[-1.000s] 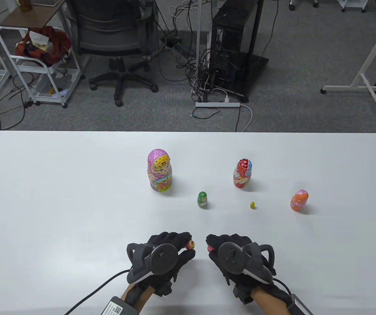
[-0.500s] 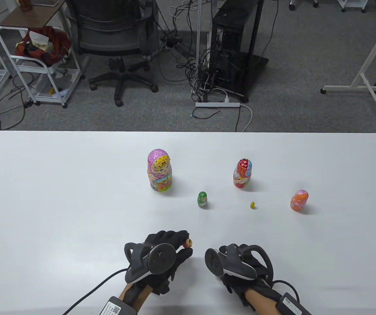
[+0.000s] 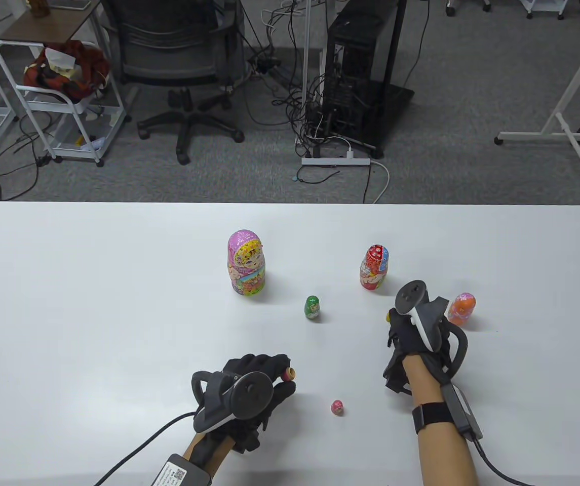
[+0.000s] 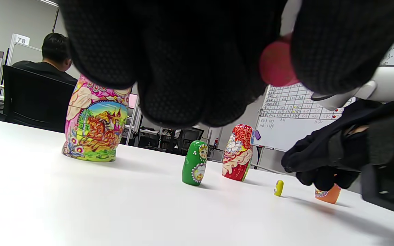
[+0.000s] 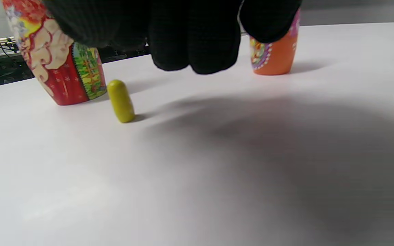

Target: Nest individual Russian dolls into a nested set

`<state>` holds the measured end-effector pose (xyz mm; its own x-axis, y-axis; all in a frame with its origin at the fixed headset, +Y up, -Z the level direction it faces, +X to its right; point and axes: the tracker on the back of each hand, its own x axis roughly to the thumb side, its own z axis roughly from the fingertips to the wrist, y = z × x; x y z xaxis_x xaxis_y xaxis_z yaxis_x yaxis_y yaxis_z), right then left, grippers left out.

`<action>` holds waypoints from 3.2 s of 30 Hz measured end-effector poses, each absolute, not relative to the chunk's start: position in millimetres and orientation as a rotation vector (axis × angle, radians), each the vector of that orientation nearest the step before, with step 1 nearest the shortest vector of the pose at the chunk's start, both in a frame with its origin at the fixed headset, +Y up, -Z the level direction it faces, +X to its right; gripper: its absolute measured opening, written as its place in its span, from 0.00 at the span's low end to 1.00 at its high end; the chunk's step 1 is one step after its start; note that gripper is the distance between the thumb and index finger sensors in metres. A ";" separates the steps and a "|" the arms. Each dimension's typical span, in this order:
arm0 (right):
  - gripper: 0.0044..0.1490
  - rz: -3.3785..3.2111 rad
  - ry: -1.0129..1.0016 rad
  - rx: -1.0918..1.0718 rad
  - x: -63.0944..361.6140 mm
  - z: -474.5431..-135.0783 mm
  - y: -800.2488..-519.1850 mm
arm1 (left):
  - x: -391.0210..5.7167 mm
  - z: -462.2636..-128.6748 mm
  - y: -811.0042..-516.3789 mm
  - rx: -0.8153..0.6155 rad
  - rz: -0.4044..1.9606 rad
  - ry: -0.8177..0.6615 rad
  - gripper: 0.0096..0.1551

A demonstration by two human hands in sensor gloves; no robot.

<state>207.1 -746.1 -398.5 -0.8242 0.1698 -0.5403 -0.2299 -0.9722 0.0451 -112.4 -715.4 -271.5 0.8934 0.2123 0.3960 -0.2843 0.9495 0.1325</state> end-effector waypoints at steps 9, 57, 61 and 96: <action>0.22 2.939 0.210 -0.850 185.6 -419.2 -759.8 | -111.5 -273.1 -715.7 0.176 0.232 -0.401 0.36; 0.24 2.467 -0.096 0.614 99.4 -266.2 -695.1 | -98.6 -259.6 -713.4 0.118 0.360 -0.490 0.35; 0.29 2.475 -0.092 0.584 105.4 -268.6 -693.8 | -100.6 -259.8 -712.3 0.129 0.371 -0.482 0.35; 0.29 2.498 -0.006 0.409 125.0 -283.4 -704.5 | -110.1 -264.3 -713.6 0.136 0.328 -0.431 0.35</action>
